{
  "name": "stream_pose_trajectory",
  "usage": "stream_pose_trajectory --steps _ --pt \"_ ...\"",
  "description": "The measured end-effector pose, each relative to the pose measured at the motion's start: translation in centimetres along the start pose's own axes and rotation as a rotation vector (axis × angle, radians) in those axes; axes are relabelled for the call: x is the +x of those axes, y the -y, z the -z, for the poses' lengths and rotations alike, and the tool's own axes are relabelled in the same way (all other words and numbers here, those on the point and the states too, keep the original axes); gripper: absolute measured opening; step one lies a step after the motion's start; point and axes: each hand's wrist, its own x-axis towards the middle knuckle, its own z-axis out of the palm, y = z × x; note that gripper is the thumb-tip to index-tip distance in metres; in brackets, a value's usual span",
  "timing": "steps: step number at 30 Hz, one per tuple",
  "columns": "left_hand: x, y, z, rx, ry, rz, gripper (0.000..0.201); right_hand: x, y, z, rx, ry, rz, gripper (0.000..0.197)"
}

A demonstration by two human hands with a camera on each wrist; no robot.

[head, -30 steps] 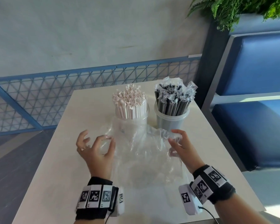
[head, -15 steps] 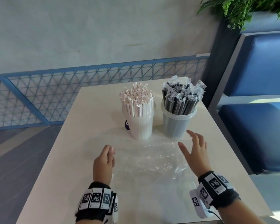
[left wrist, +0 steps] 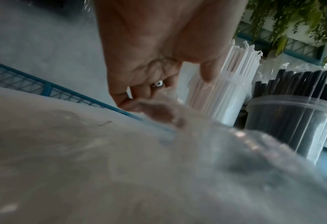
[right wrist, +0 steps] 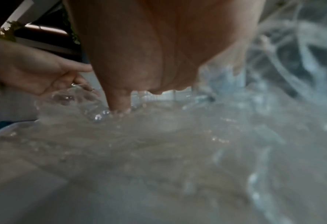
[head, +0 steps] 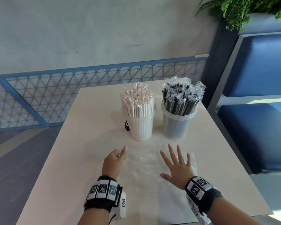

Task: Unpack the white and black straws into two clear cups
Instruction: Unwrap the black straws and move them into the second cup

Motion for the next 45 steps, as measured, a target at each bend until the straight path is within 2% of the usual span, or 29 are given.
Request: stream_pose_trajectory --steps 3,5,8,11,12,13,15,17,18,20,22,24,25,27,32,34,37,42,45 --pt "1.5 -1.3 -1.3 0.043 -0.003 0.048 0.034 0.4 0.1 0.6 0.010 0.145 0.102 0.080" --pt "2.2 -1.3 -1.9 0.083 -0.067 0.039 0.021 0.4 -0.2 0.0 0.028 0.206 0.157 0.088" --pt "2.2 -0.4 -1.6 0.127 -0.216 0.026 0.016 0.3 -1.1 -0.3 0.035 0.346 0.116 0.101" --pt "1.4 0.4 -1.5 0.276 -0.265 0.016 0.007 0.1 -1.4 0.0 0.069 0.424 0.110 0.106" --pt "1.1 0.3 -1.5 0.382 -0.298 -0.016 0.008 0.2 -1.4 0.1 0.074 0.438 0.108 0.107" --pt "1.0 -0.1 -1.9 0.512 -0.333 -0.084 0.021 0.3 -1.3 0.2 0.082 0.442 0.108 0.108" --pt "0.2 -1.5 -3.2 0.730 -0.273 -0.302 0.055 0.5 -1.2 0.3 0.093 0.443 0.105 0.111" --pt "-1.1 -2.6 -5.2 0.865 -0.071 -0.518 0.075 0.6 -1.0 0.4 0.103 0.453 0.103 0.114" --pt "-1.9 -3.1 -6.1 0.900 0.074 -0.532 0.077 0.7 -1.0 0.4 0.104 0.459 0.102 0.116" --pt "-2.4 -2.7 -7.8 0.944 0.355 -0.384 0.075 0.9 -0.9 0.4 0.099 0.479 0.103 0.120" --pt "-2.2 -1.6 -8.4 0.961 0.507 -0.218 0.076 1.0 -0.9 0.5 0.110 0.492 0.099 0.120" --pt "-1.7 -0.6 -8.0 0.959 0.594 -0.136 0.081 1.1 -1.3 0.5 0.116 0.507 0.097 0.112" --pt "-1.4 -0.4 -7.6 0.953 0.623 -0.111 0.084 1.2 -1.5 0.5 0.116 0.517 0.099 0.110" --pt "-1.0 0.0 -6.6 0.966 0.666 -0.084 0.093 1.2 -1.9 0.7 0.109 0.534 0.111 0.117" --pt "-0.2 0.9 -4.9 0.986 0.723 -0.080 0.111 0.7 -3.4 1.1 0.105 0.520 0.069 0.120" --pt "-0.1 1.0 -4.2 1.003 0.742 -0.081 0.116 0.6 -4.2 1.2 0.100 0.529 0.061 0.127" --pt "0.4 1.6 -2.9 1.027 0.781 -0.078 0.120 0.5 -4.9 1.5 0.091 0.534 0.063 0.132" --pt "1.0 2.2 -1.5 1.049 0.804 -0.048 0.120 0.5 -5.3 1.3 0.097 0.509 0.046 0.127" --pt "1.3 1.7 -1.1 1.141 0.811 -0.089 0.123 0.6 -5.2 1.3 0.093 0.513 0.039 0.128"
